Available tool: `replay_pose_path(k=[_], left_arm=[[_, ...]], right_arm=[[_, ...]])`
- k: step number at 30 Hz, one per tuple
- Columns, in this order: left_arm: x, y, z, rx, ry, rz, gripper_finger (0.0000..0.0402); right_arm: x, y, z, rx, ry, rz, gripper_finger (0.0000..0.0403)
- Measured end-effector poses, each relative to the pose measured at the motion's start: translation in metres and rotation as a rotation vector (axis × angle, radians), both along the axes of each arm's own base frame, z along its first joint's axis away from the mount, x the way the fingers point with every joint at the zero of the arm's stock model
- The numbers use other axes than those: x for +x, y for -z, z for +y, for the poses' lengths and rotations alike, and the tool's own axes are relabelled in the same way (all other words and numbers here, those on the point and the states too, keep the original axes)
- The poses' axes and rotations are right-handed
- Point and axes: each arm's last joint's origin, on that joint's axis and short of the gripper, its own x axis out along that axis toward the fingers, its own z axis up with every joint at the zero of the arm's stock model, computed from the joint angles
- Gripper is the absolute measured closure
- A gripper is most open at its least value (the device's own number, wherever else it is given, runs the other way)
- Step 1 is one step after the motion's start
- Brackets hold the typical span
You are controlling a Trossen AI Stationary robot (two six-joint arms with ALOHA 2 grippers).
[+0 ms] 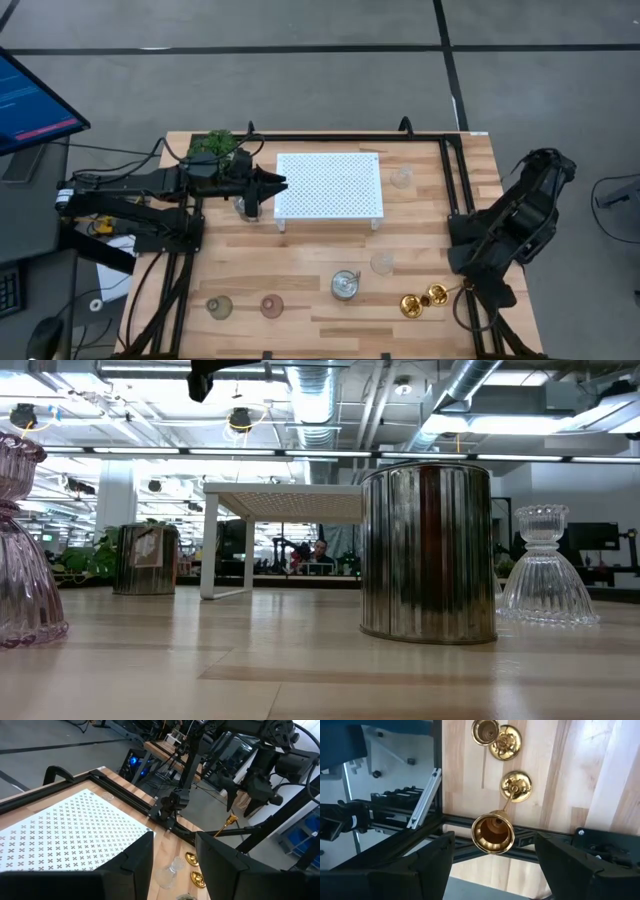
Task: Pick & Place candle stick holders
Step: Put the top gold candle holder on the shelf
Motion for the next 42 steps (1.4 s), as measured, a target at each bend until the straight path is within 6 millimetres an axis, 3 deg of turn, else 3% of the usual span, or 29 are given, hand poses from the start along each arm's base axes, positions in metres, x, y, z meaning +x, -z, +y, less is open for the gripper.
replay_pose_path(k=[25, 42], left_arm=[[0.000, -0.001, -0.001, -0.028, 0.037, -0.011, 0.0256], [0.000, -0.001, -0.001, -0.035, 0.037, -0.016, 0.0256]], right_arm=[[-0.009, 0.017, 0.011, -0.079, 0.055, 0.033, 0.0137], [-0.007, 0.030, 0.018, -0.141, 0.094, -0.036, 0.0137]])
